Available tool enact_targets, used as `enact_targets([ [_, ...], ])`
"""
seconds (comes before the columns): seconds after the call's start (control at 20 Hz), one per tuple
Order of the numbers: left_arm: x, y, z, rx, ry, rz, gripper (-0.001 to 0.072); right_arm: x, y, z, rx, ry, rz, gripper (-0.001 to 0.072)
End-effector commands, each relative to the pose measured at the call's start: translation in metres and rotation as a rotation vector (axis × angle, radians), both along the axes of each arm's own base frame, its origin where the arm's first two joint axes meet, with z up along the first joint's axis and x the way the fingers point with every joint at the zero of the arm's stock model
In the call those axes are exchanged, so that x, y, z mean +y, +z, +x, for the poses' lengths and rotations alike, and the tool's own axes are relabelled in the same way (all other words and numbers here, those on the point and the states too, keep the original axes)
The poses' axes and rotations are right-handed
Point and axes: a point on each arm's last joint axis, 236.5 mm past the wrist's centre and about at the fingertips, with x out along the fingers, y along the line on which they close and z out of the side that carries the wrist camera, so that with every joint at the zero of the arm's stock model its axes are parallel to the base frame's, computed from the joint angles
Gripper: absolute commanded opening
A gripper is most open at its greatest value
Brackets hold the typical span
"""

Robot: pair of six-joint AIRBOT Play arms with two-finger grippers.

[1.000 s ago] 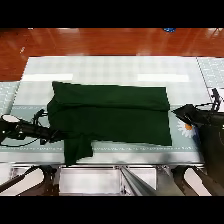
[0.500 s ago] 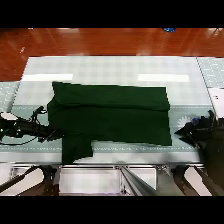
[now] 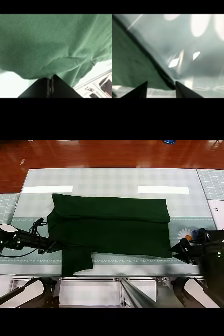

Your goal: Fold the shirts.

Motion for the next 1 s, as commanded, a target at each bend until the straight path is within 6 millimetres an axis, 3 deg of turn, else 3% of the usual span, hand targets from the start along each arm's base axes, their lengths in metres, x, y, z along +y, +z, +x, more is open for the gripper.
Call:
enact_targets([
  [0.0,0.002,-0.001,0.003,-0.008,0.007,0.009,0.0024,0.006,-0.007,0.006,-0.003,-0.010,0.052,0.0406],
  [0.2,0.002,-0.001,0.003,-0.008,0.007,0.009,0.0024,0.031,-0.018,0.012,-0.011,0.086,0.089,0.0390],
  [0.3,0.002,-0.001,0.003,-0.009,0.008,0.010,0.0024,0.046,-0.013,0.025,-0.081,0.141,0.112,0.0046],
  [0.45,0.007,0.008,0.015,-0.042,0.002,0.017,0.0024,0.055,0.023,0.053,-0.214,0.184,0.175,0.0031],
  [0.55,0.012,0.018,0.030,-0.081,-0.001,0.026,0.0024,0.047,0.045,0.074,-0.292,0.208,0.151,0.0031],
  [0.75,0.016,0.058,0.085,-0.232,0.058,-0.003,0.0024,0.020,0.076,0.120,-0.399,0.180,0.046,0.0032],
  [0.95,0.022,0.073,0.140,-0.311,0.086,0.050,0.0024,0.005,0.091,0.160,-0.466,0.133,0.019,0.0032],
])
